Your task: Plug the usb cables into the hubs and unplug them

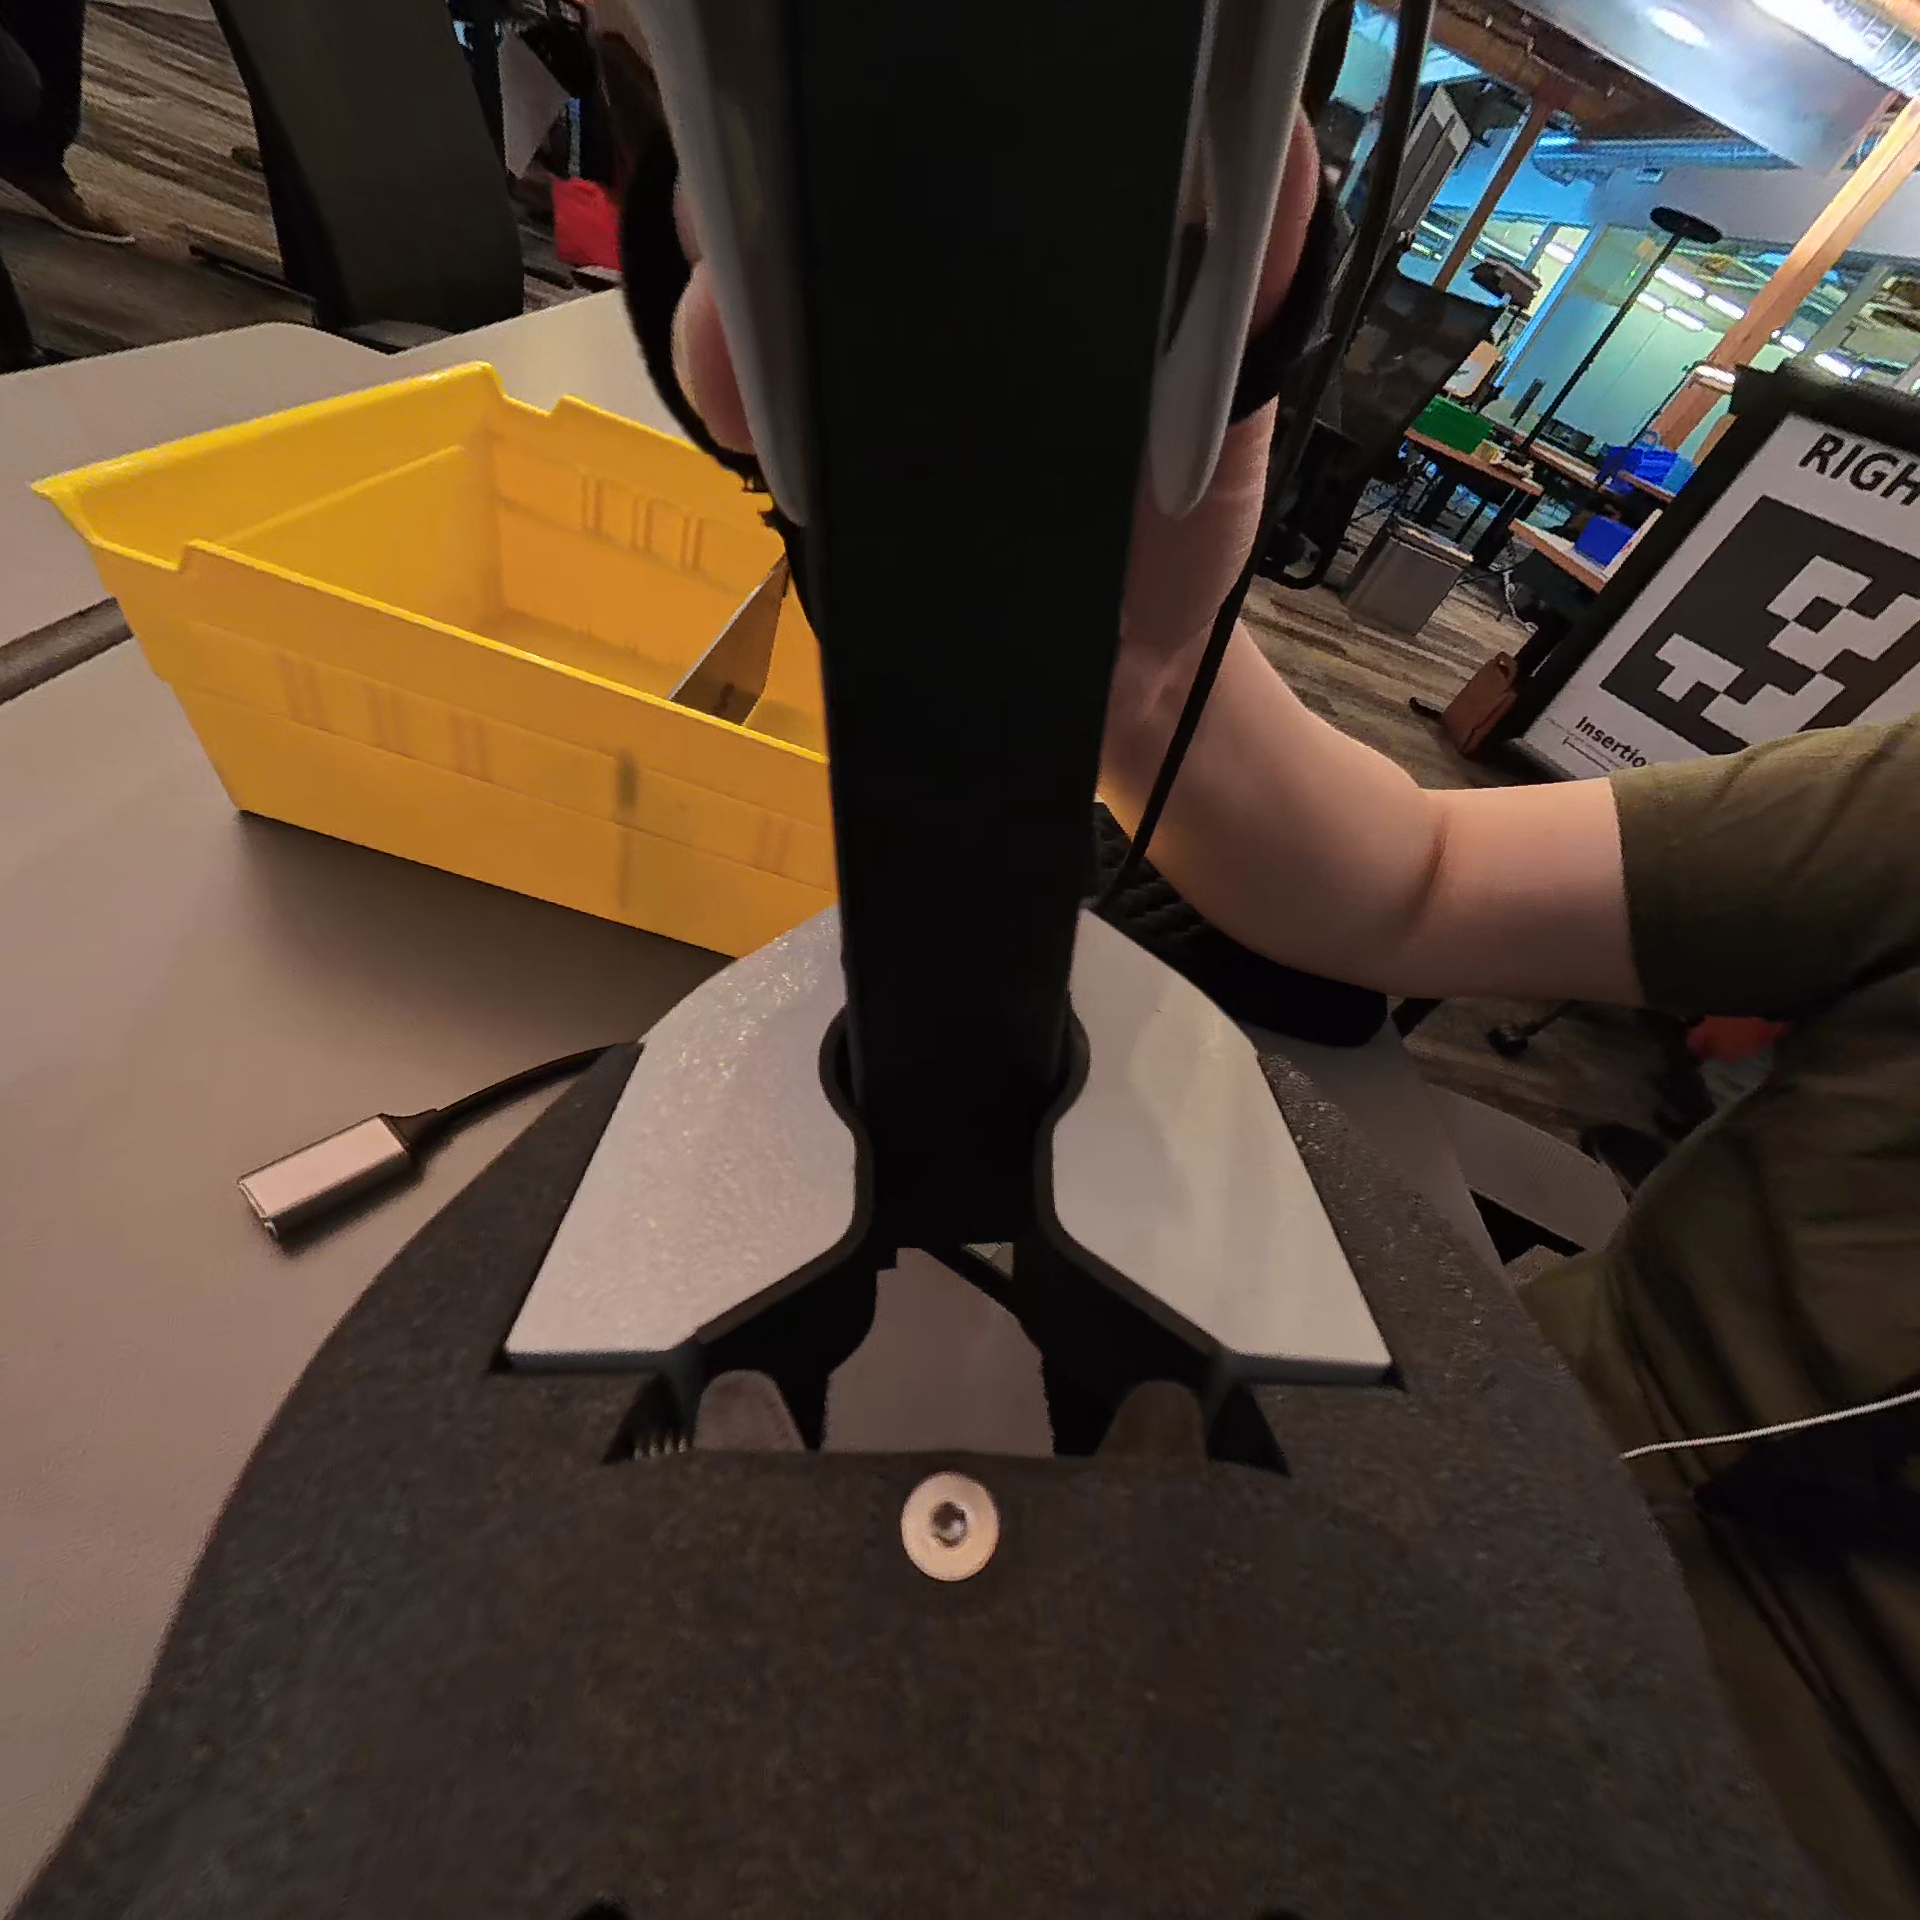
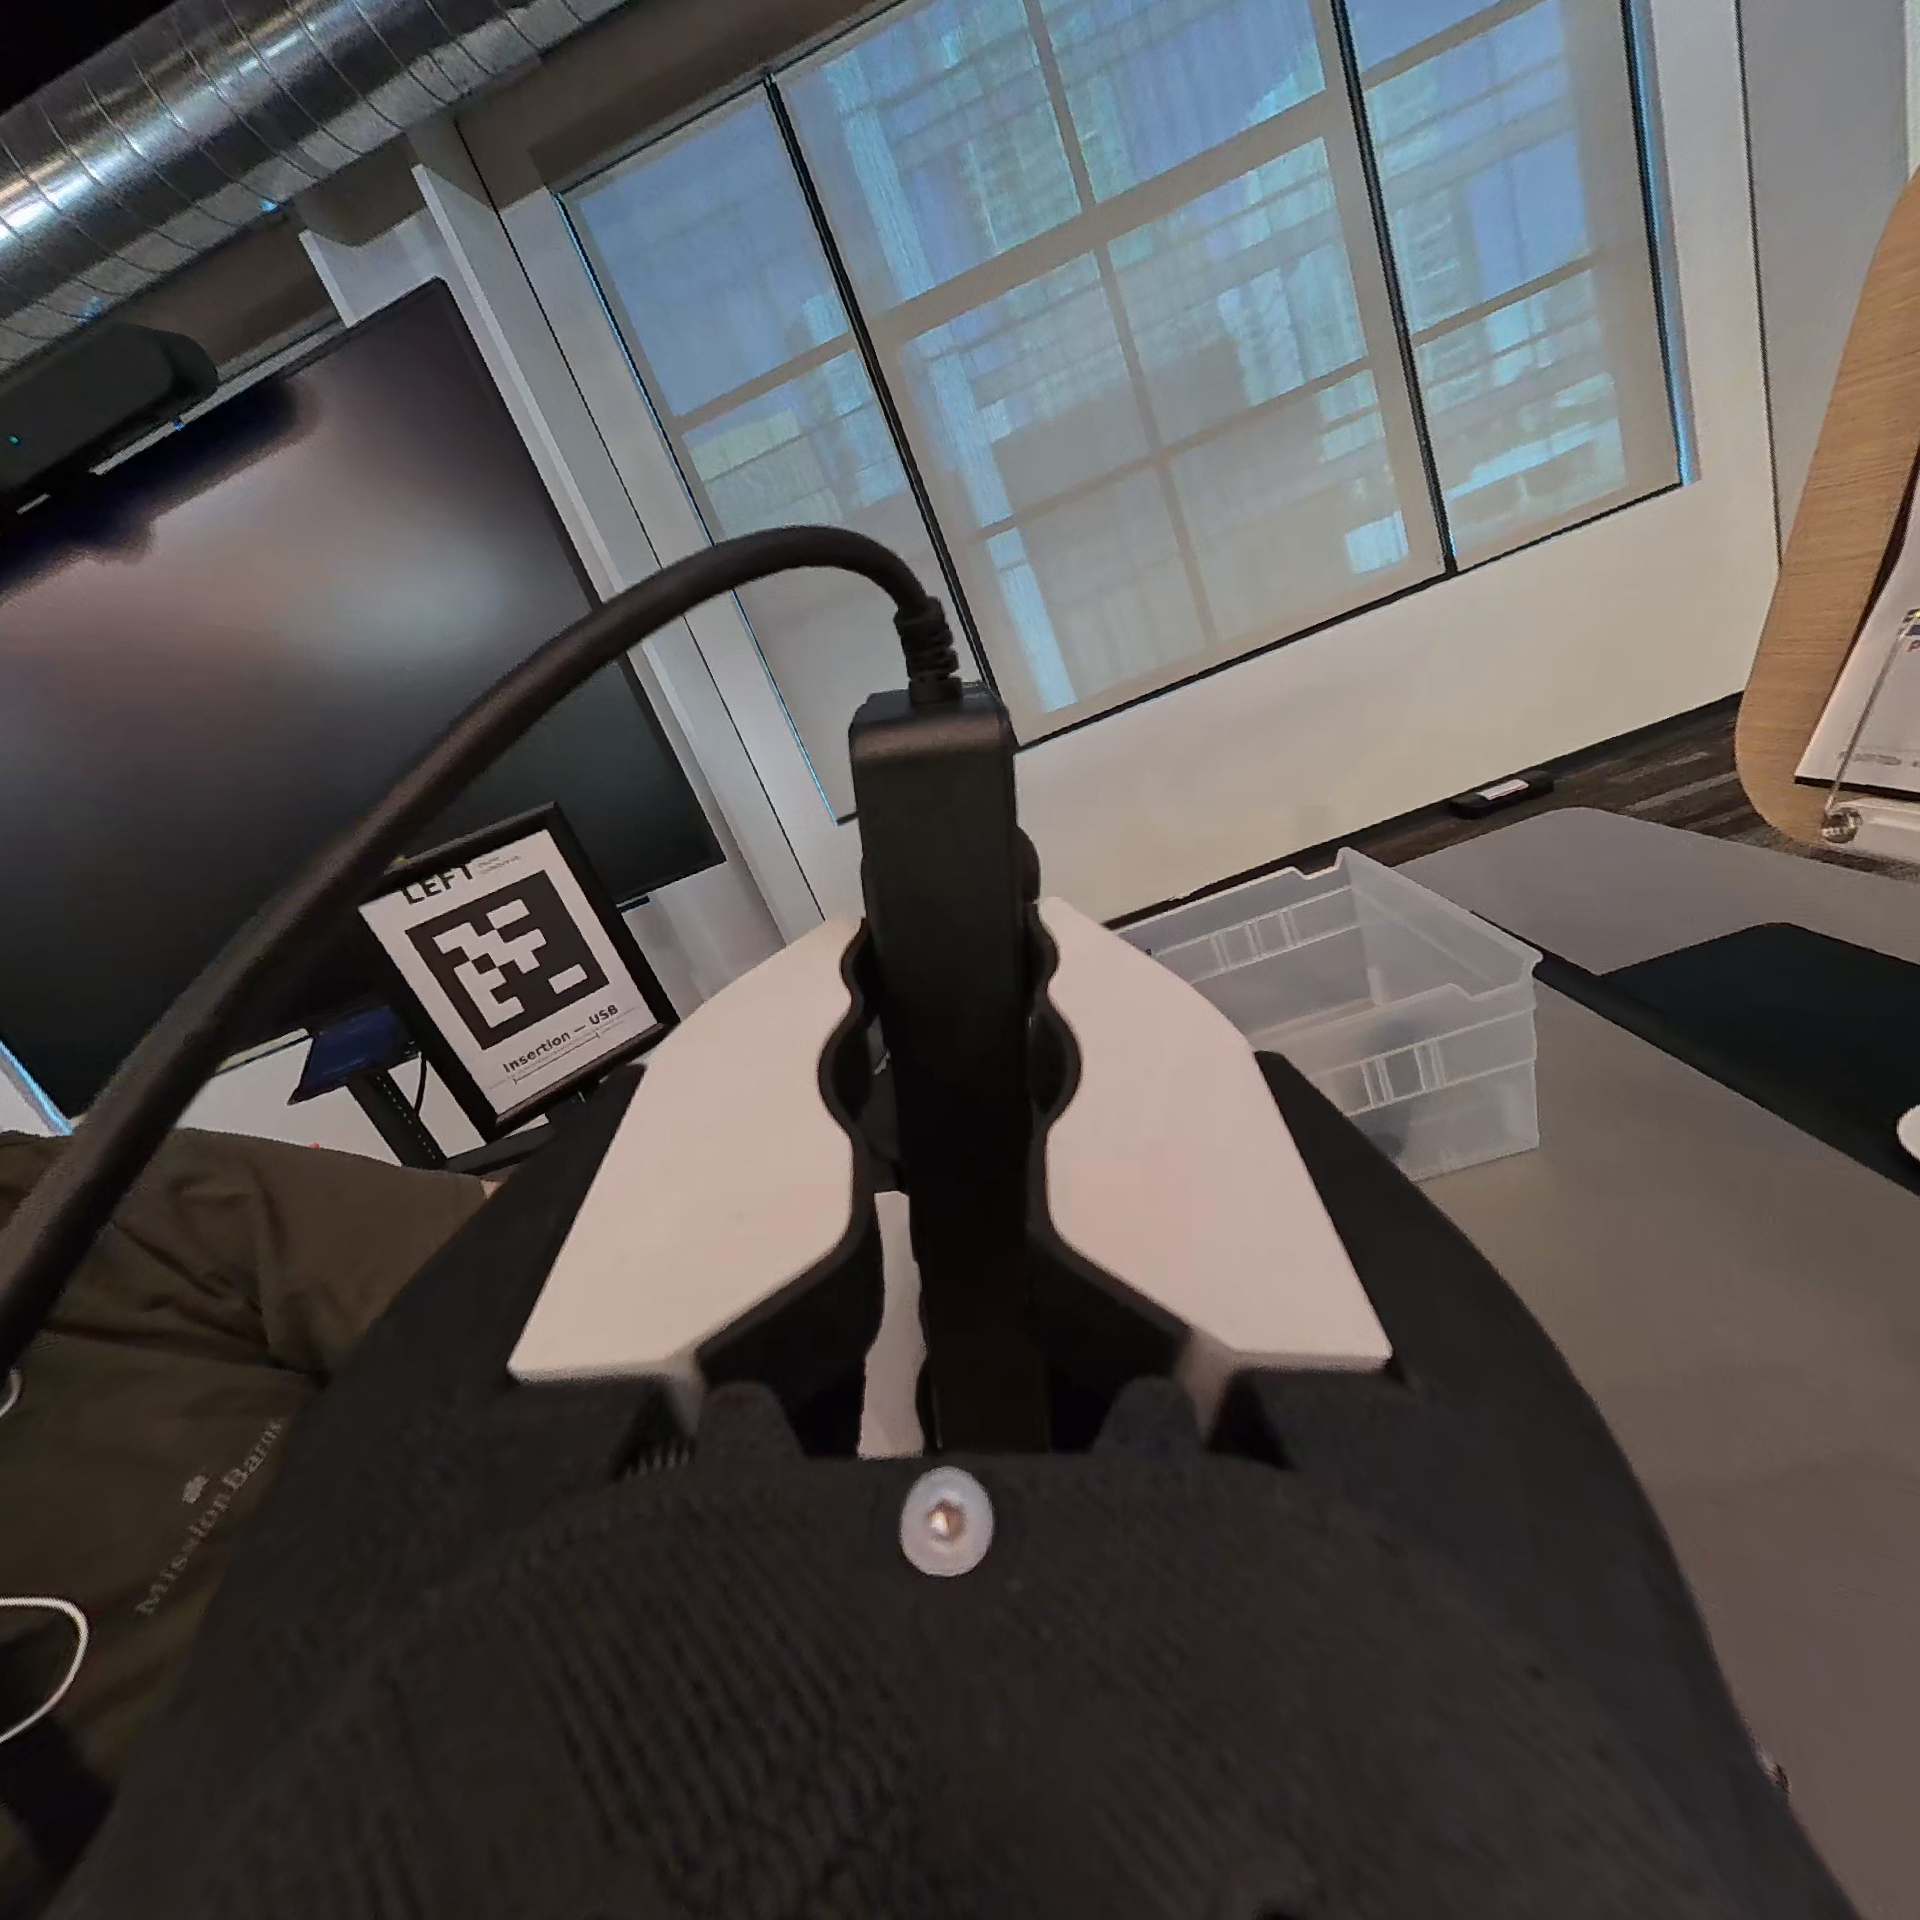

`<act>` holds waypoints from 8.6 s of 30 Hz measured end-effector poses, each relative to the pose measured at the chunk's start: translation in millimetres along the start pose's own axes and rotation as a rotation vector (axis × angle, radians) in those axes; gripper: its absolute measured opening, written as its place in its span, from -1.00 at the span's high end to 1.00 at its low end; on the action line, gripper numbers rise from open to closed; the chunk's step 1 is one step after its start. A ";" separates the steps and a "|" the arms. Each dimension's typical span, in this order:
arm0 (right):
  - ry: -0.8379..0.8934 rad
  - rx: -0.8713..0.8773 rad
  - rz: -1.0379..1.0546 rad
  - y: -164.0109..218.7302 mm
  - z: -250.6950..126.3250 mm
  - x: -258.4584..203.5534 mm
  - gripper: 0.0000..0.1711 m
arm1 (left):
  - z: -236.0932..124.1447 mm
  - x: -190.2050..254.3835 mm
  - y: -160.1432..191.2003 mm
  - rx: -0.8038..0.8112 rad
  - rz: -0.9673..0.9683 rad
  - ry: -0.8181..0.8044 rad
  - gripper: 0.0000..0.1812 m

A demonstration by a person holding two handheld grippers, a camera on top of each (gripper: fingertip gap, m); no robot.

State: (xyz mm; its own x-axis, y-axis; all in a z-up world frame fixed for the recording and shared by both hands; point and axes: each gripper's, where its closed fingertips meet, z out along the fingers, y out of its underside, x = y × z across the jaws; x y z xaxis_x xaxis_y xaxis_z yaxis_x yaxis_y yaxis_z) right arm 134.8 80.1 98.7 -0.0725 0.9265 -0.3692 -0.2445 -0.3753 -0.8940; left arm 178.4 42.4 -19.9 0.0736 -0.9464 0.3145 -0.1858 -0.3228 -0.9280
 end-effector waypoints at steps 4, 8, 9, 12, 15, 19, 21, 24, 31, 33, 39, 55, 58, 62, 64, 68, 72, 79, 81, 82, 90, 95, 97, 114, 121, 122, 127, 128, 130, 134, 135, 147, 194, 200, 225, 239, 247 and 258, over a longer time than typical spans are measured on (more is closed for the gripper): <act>0.000 0.031 -0.009 -4.1 -0.6 -1.9 0.69 | -1.0 -1.4 -4.3 0.040 -0.037 0.007 0.63; -0.005 0.021 0.010 -1.7 -0.3 -0.4 0.68 | 0.0 -0.2 -0.7 0.013 -0.009 -0.009 0.71; -0.015 0.023 0.019 -2.3 -0.4 -1.1 0.68 | -0.1 -0.1 -0.8 0.011 -0.002 -0.018 0.71; -0.039 0.023 0.034 -4.6 -0.7 -4.9 0.69 | -0.6 5.5 -2.4 0.015 -0.015 0.015 0.71; -0.019 0.020 -0.009 -9.8 -4.1 -5.8 0.61 | -3.2 10.7 -6.2 0.035 -0.023 0.043 0.71; 0.077 0.059 -0.039 -28.2 -24.1 7.2 0.55 | -16.2 17.6 -22.9 0.114 -0.028 0.074 0.71; 0.169 0.073 -0.077 -36.7 -38.8 20.6 0.56 | -24.7 17.3 -30.7 0.138 -0.004 0.054 0.71; 0.288 0.061 -0.165 -44.2 -58.8 35.8 0.56 | -39.3 16.6 -43.4 0.166 0.049 0.014 0.71; 0.396 -0.158 -0.370 -35.3 -88.0 38.1 0.61 | -84.6 7.8 -71.9 0.251 0.127 -0.093 0.71; 0.325 -0.262 -0.418 -24.2 -89.8 18.8 0.64 | -93.6 4.3 -75.0 0.265 0.116 -0.102 0.71; 0.177 -0.720 -0.554 49.4 -75.1 -40.9 0.67 | -106.9 -9.1 -74.4 0.262 0.101 -0.139 0.71; 0.402 -1.514 -1.119 214.5 -93.2 -18.7 0.73 | -122.3 -9.7 -83.8 0.316 0.070 -0.083 0.72; 0.305 -1.637 -1.092 231.6 -102.2 -12.3 0.75 | -126.0 -5.1 -87.1 0.328 0.082 -0.075 0.72; 0.257 -1.758 -1.162 229.2 -105.8 1.9 0.78 | -126.5 0.4 -89.6 0.339 0.087 -0.055 0.72; 0.210 -1.817 -1.243 230.9 -107.7 7.2 0.78 | -125.0 2.3 -90.0 0.339 0.084 -0.042 0.72; 0.179 -1.900 -1.240 239.6 -117.7 16.2 0.77 | -122.9 2.2 -89.0 0.330 0.080 -0.031 0.71; 0.207 -1.951 -1.237 239.5 -123.3 28.2 0.78 | -123.7 1.2 -88.9 0.323 0.083 -0.036 0.72; 0.228 -2.015 -1.172 235.2 -129.2 37.3 0.80 | -126.5 1.6 -91.2 0.333 0.085 -0.029 0.72; 0.223 -2.040 -1.162 234.7 -130.5 40.0 0.84 | -125.8 1.2 -90.4 0.330 0.083 -0.025 0.71; 0.219 -2.045 -1.162 234.4 -130.5 41.2 0.85 | -125.1 0.2 -89.6 0.324 0.084 -0.028 0.71; 0.223 -1.706 -0.796 238.7 -89.3 7.5 0.90 | -123.4 -4.3 -85.8 0.301 0.085 -0.045 0.72; 0.064 -1.232 -0.317 196.8 -26.9 -58.9 0.90 | -126.0 -4.9 -86.8 0.306 0.085 -0.050 0.71; 0.001 -1.075 -0.197 167.1 -11.0 -78.7 0.90 | -127.3 -5.5 -87.1 0.307 0.085 -0.053 0.72; -0.021 -0.878 0.602 178.1 -2.5 -51.4 0.91 | -135.7 -12.0 -87.4 0.315 0.076 -0.079 0.71; 0.216 -0.918 0.440 210.9 -13.2 -11.2 0.88 | -146.1 -20.9 -86.1 0.305 0.095 -0.135 0.71; 0.239 -0.921 0.414 212.8 -13.8 -8.6 0.88 | -146.4 -21.9 -85.4 0.301 0.096 -0.140 0.72; 0.371 -1.016 0.330 229.1 -26.9 5.6 0.86 | -144.3 -24.4 -83.2 0.286 0.103 -0.155 0.71; 0.406 -1.041 0.317 233.3 -31.2 9.7 0.85 | -143.6 -24.6 -82.8 0.284 0.104 -0.156 0.71; 0.449 -1.084 0.283 241.3 -37.1 14.5 0.84 | -142.2 -24.3 -82.0 0.277 0.106 -0.156 0.71; 0.565 -1.182 0.143 254.0 -53.6 26.4 0.86 | -140.1 -22.1 -82.1 0.272 0.111 -0.151 0.72; 0.594 -1.204 0.102 255.9 -57.5 29.6 0.86 | -139.5 -21.5 -82.4 0.272 0.112 -0.149 0.72; 0.767 -1.086 -0.096 248.6 -60.2 43.8 0.72 | -139.6 -18.0 -84.4 0.274 0.122 -0.144 0.72; 0.212 -0.417 -0.590 132.3 -2.9 -65.6 0.89 | -129.7 -21.4 -78.8 0.223 0.167 -0.188 0.71; 0.224 -0.383 -0.597 115.0 -2.5 -66.3 0.89 | -122.4 -19.9 -76.3 0.202 0.173 -0.187 0.72; 0.144 -0.201 -0.165 106.8 -0.3 -50.7 0.89 | -121.8 -23.9 -75.3 0.199 0.178 -0.208 0.72; 0.347 -0.800 0.388 255.0 -25.0 1.5 0.89 | -131.5 -23.1 -80.1 0.222 0.183 -0.218 0.72; 0.485 -0.799 0.107 241.7 -30.8 26.4 0.77 | -128.9 -25.6 -77.6 0.209 0.178 -0.218 0.71; 0.774 -0.978 -0.486 250.3 -24.3 18.2 0.76 | -130.0 -27.0 -77.6 0.212 0.173 -0.223 0.71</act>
State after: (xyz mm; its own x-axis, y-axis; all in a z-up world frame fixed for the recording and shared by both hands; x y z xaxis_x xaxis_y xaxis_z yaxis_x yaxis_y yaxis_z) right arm 95.8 2.5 -138.0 0.4665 0.8394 0.2791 0.7223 -0.1794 -0.6679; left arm 63.4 91.7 69.6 0.2751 -0.9540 0.1195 -0.0084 -0.1267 -0.9919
